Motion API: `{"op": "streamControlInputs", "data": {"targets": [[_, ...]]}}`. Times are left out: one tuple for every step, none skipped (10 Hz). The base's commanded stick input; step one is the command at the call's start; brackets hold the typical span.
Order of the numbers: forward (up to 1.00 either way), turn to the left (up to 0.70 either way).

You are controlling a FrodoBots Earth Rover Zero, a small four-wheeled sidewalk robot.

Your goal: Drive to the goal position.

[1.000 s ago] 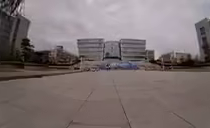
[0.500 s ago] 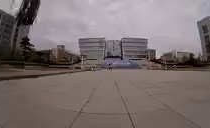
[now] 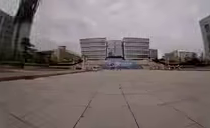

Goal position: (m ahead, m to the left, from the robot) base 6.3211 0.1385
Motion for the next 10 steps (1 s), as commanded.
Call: {"op": "streamControlInputs", "data": {"targets": [[1.0,0.0],[1.0,-0.2],[1.0,-0.34],[1.0,-0.14],[1.0,0.0],[1.0,0.0],[1.0,0.0],[1.0,0.0],[1.0,0.0],[1.0,0.0]]}}
